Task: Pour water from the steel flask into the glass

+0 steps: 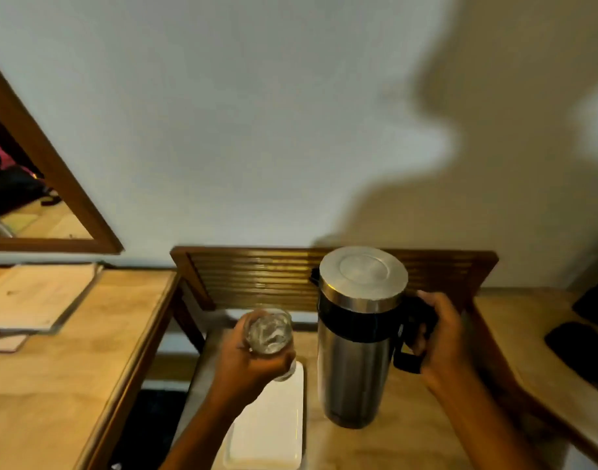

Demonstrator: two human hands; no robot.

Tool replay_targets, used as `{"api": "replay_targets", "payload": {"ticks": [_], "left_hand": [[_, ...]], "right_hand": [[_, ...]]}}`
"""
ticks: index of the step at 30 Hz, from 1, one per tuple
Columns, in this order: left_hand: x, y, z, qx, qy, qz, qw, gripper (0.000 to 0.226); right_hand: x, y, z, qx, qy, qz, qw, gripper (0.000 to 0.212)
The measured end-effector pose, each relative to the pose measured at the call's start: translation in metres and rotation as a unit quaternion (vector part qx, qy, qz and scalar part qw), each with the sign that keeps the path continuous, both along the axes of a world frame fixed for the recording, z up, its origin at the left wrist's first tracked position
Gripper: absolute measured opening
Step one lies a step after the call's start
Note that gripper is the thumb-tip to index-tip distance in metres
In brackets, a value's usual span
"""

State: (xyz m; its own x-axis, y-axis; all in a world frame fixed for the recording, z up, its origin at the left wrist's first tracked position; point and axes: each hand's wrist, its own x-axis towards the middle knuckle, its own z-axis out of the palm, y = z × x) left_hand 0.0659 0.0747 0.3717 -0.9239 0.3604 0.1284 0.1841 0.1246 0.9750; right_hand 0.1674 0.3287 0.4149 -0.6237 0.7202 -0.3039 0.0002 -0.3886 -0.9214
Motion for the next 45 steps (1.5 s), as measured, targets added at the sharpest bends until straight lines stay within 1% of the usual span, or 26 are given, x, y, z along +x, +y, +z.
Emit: {"api": "replay_targets", "payload": {"ticks": [2,4,6,8,10,11,14,15,18,20,23,26,30,36,38,41,42,43,44,45], "left_hand": [[-0.006,-0.007,-0.059,-0.029,-0.049,0.013,0.998,0.065],[-0.009,-0.013,-0.113,-0.053,-0.093,0.042,0.993,0.067],[-0.013,-0.022,-0.163,-0.076,-0.124,0.078,0.986,0.067],[-0.017,-0.026,-0.213,-0.099,-0.149,0.091,0.98,0.07],[-0.022,-0.025,-0.263,-0.12,-0.162,0.1,0.974,0.07],[-0.025,-0.023,-0.282,-0.129,-0.164,0.105,0.972,0.07],[-0.03,-0.017,-0.334,-0.143,-0.182,0.125,0.965,0.07],[-0.031,-0.014,-0.348,-0.143,-0.187,0.129,0.963,0.07],[-0.032,-0.007,-0.378,-0.146,-0.197,0.128,0.961,0.069],[-0.03,-0.004,-0.389,-0.149,-0.204,0.125,0.959,0.07],[-0.028,0.0,-0.401,-0.157,-0.208,0.124,0.957,0.071],[-0.027,0.002,-0.411,-0.175,-0.202,0.123,0.956,0.073],[-0.019,0.001,-0.418,-0.196,-0.195,0.116,0.954,0.075],[-0.013,-0.001,-0.417,-0.211,-0.193,0.112,0.952,0.079],[-0.011,-0.004,-0.41,-0.21,-0.194,0.106,0.952,0.088],[-0.013,-0.008,-0.392,-0.219,-0.195,0.072,0.953,0.123],[-0.016,-0.008,-0.378,-0.214,-0.202,0.067,0.953,0.131],[-0.017,-0.01,-0.37,-0.211,-0.195,0.056,0.956,0.135],[-0.016,-0.012,-0.35,-0.218,-0.182,0.051,0.957,0.133],[-0.016,-0.013,-0.337,-0.229,-0.155,0.05,0.96,0.126]], "right_hand": [[-0.009,-0.001,-0.055,-0.053,-0.04,-0.005,0.998,0.052],[-0.015,-0.005,-0.115,-0.079,-0.077,-0.004,0.994,0.051],[-0.019,-0.008,-0.165,-0.097,-0.067,-0.021,0.993,0.043],[-0.024,-0.009,-0.214,-0.105,-0.055,-0.043,0.992,0.035],[-0.029,-0.008,-0.26,-0.104,-0.044,-0.055,0.992,0.043],[-0.031,-0.007,-0.276,-0.109,-0.038,-0.057,0.992,0.044],[-0.035,-0.002,-0.315,-0.115,-0.035,-0.054,0.991,0.021],[-0.035,0.001,-0.326,-0.116,-0.032,-0.051,0.991,0.02],[-0.035,0.005,-0.35,-0.114,-0.011,-0.017,0.993,0.027],[-0.035,0.005,-0.359,-0.108,-0.008,0.011,0.994,0.027],[-0.035,0.006,-0.371,-0.102,-0.015,0.042,0.994,0.034],[-0.037,0.01,-0.378,-0.096,0.002,0.077,0.992,0.034],[-0.035,0.017,-0.38,-0.045,0.022,0.139,0.989,0.041],[-0.03,0.019,-0.383,0.006,-0.003,0.159,0.987,0.04],[-0.027,0.019,-0.386,0.017,-0.004,0.153,0.988,0.039],[-0.027,0.024,-0.383,0.023,-0.041,0.157,0.987,0.03],[-0.03,0.027,-0.376,0.028,-0.067,0.165,0.984,0.032],[-0.03,0.029,-0.373,0.045,-0.085,0.178,0.979,0.035],[-0.028,0.03,-0.362,0.065,-0.11,0.188,0.974,0.037],[-0.028,0.031,-0.355,0.079,-0.13,0.182,0.971,0.037]]}}
